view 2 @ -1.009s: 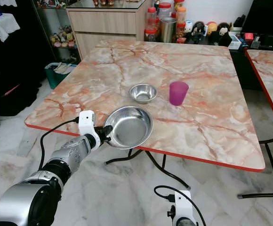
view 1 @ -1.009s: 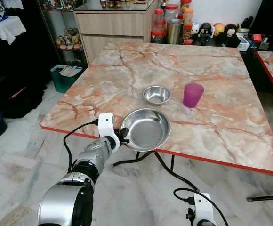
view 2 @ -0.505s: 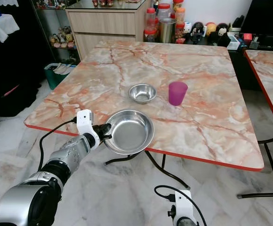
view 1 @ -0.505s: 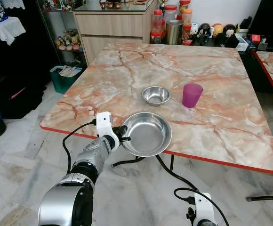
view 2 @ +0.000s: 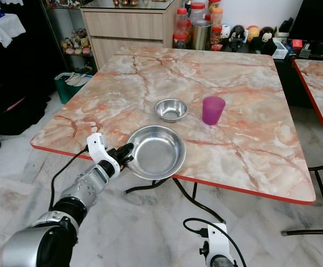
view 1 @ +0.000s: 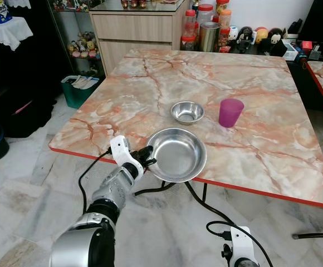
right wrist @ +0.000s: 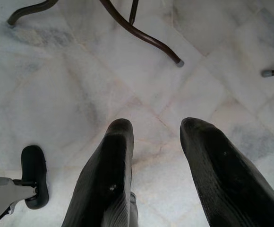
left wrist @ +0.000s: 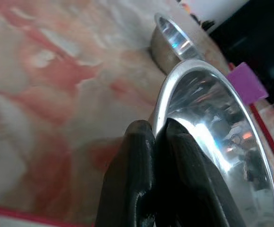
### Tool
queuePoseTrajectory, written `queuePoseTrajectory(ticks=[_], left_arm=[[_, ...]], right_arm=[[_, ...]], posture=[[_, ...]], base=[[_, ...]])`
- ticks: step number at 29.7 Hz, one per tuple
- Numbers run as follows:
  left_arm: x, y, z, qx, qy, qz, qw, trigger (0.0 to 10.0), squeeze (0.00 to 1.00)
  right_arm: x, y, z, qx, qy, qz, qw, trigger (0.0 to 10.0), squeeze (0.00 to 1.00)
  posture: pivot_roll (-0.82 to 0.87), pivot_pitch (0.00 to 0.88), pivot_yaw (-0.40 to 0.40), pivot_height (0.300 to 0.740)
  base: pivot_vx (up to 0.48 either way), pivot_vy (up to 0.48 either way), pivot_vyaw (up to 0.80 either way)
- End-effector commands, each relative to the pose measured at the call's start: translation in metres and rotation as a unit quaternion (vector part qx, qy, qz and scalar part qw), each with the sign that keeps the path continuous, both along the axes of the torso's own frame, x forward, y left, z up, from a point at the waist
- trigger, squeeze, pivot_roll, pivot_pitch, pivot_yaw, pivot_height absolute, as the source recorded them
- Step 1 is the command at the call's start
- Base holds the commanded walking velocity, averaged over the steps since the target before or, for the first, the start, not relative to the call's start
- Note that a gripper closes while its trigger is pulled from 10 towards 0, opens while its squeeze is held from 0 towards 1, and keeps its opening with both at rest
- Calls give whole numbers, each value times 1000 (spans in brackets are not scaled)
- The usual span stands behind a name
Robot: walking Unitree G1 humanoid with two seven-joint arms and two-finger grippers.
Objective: Setting the table
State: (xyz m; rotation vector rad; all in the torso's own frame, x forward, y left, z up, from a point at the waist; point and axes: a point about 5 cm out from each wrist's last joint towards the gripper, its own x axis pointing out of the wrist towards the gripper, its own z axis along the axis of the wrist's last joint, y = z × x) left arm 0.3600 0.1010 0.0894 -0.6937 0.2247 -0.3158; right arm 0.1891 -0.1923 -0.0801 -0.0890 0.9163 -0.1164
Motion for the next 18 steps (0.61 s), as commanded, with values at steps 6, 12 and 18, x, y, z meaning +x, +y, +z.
queuePoseTrajectory(ticks=[6,12,18], left_arm=[[2,14,15,-54,-65,50,995,10000,0],[2,17,20,-74,-86,59,992,10000,0],[1,18,21,-79,-97,70,990,10000,0]], right_arm=[[0,1,0,3,1,0,1000,10000,0],[-2,0,-1,4,2,-5,1000,10000,0],[0,-4,1,1,-2,-12,1000,10000,0]], posture=[[46,0,16,740],[44,0,15,740],[32,0,15,740]], base=[[0,0,0],[0,0,0],[0,-163,0]])
